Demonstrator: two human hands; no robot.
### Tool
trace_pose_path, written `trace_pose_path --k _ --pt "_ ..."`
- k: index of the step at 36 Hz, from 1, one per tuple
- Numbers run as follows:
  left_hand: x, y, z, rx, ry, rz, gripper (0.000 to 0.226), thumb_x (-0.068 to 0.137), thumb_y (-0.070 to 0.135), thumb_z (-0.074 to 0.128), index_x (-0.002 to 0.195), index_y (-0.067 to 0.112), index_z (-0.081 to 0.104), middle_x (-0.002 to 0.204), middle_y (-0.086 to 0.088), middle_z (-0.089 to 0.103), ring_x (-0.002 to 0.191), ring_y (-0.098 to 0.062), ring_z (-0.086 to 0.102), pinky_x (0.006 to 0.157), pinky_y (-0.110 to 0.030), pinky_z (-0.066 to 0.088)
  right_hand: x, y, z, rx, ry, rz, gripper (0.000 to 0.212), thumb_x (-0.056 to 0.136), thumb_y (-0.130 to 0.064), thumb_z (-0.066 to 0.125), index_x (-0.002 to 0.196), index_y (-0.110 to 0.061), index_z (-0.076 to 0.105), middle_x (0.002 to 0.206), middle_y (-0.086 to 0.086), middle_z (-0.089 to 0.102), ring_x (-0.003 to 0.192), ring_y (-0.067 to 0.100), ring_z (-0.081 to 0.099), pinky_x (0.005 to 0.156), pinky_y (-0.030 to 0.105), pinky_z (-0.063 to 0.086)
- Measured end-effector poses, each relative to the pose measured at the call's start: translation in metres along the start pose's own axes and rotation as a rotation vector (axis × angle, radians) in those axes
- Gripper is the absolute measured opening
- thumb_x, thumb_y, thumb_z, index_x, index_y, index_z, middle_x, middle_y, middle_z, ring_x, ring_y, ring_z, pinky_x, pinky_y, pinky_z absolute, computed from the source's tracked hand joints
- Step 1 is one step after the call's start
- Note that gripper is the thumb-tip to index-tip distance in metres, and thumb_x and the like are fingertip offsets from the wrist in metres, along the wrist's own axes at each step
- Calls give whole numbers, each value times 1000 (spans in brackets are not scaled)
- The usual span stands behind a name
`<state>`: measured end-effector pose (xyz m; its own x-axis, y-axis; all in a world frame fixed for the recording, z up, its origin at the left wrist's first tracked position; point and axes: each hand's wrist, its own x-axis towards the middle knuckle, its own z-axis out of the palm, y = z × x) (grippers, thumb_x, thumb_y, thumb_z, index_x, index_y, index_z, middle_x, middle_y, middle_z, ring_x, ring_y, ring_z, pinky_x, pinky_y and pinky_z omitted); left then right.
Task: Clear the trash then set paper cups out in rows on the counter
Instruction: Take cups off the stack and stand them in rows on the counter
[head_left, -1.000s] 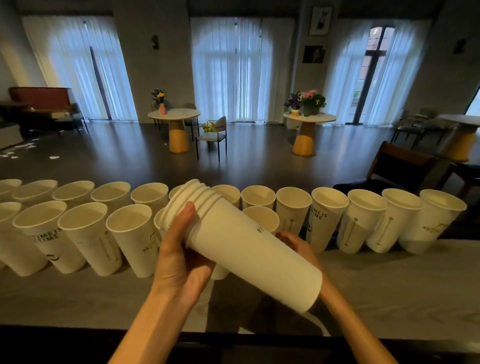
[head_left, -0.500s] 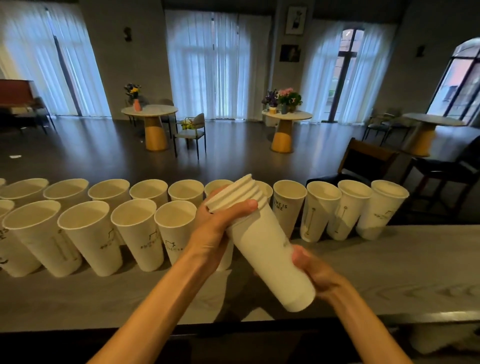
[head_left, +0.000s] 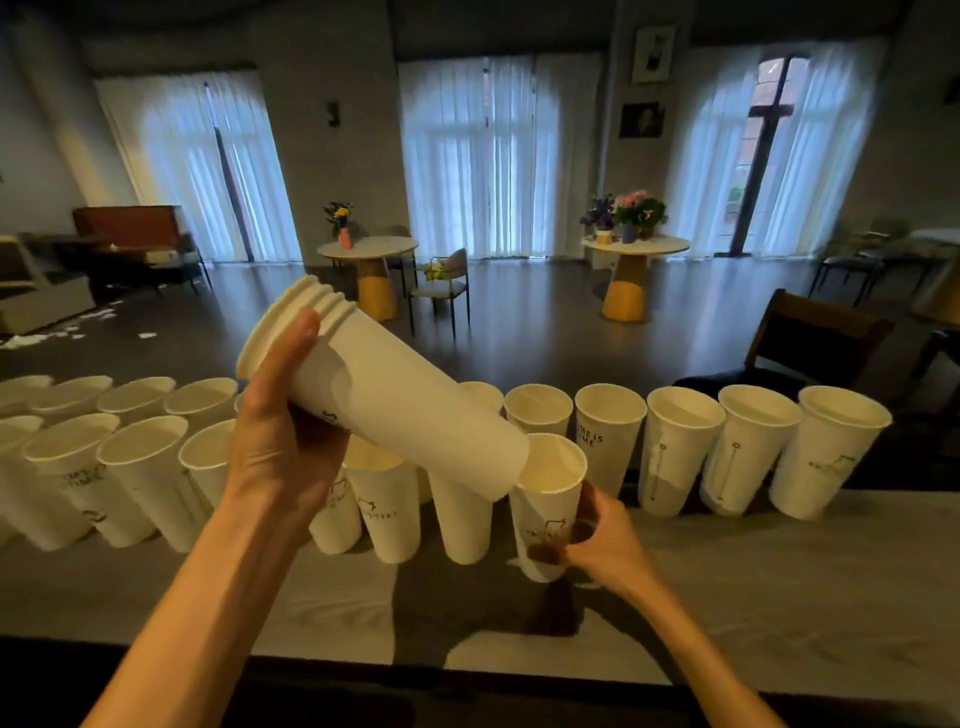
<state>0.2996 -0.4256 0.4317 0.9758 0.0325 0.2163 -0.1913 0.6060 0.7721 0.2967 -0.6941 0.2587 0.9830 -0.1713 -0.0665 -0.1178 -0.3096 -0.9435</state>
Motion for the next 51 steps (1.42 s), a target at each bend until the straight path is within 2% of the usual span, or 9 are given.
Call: trace_pose_path --k 9,14,18,22,27,35,38,45,51 --pt "-31 -12 -12 128 -86 -104 100 40 53 95 129 17 67 121 -15 72 105 -27 68 82 -40 60 -3 2 7 -36 16 -1 98 50 -39 97 135 -34 48 137 -11 56 129 13 50 105 45 43" --pt "-42 -31 -1 118 -179 -218 86 50 45 87 128 15 67 123 -20 70 109 -33 68 84 -43 61 -35 11 -11 -66 218 19 65 57 -23 94 112 -22 60 102 -2 65 87 13 63 83 40 59" --pt "-54 -52 23 148 -351 -341 41 59 35 83 100 31 82 111 -10 77 97 -21 72 92 -48 57 -73 -6 -27 89 327 -48 27 70 -21 82 92 -12 70 86 9 73 75 20 67 68 27 59" --pt "-67 -74 43 128 -448 -460 28 63 26 87 91 26 84 101 -7 78 91 -19 72 87 -42 58 -120 -19 -32 289 71 71 56 95 -55 52 126 -9 64 128 15 65 83 6 62 77 20 50" --pt "-68 -93 58 163 -481 -443 78 50 41 88 121 12 71 114 -14 75 101 -28 71 78 -36 59 -142 -26 -28 783 -359 45 87 81 -72 59 131 -1 60 109 24 67 95 38 64 78 43 54" --pt "-60 -115 72 320 -344 -260 88 39 49 88 118 16 71 109 -3 76 99 -21 72 73 -29 58 -129 -24 -60 305 -161 -82 88 57 -63 84 118 -4 64 108 24 68 93 30 69 80 42 56" --pt "-54 -123 77 381 -253 -131 87 42 51 90 119 20 68 109 2 75 100 -18 72 77 -34 61 -114 -22 -76 78 -27 -110 75 47 -52 88 114 -32 61 113 -7 69 102 4 67 78 23 55" --pt "-37 -98 81 270 7 40 94 50 51 88 134 22 58 123 -6 64 103 -17 65 77 -32 56 -63 17 -92 -242 193 -79 88 51 -42 95 119 -56 40 123 -23 52 122 6 51 99 32 47" --pt "-41 -66 76 175 105 106 91 52 48 87 133 17 61 113 -5 63 99 -17 61 68 -28 56 -32 31 -86 -176 168 -49 91 60 -40 92 137 -36 45 133 -13 57 127 14 52 105 41 47"
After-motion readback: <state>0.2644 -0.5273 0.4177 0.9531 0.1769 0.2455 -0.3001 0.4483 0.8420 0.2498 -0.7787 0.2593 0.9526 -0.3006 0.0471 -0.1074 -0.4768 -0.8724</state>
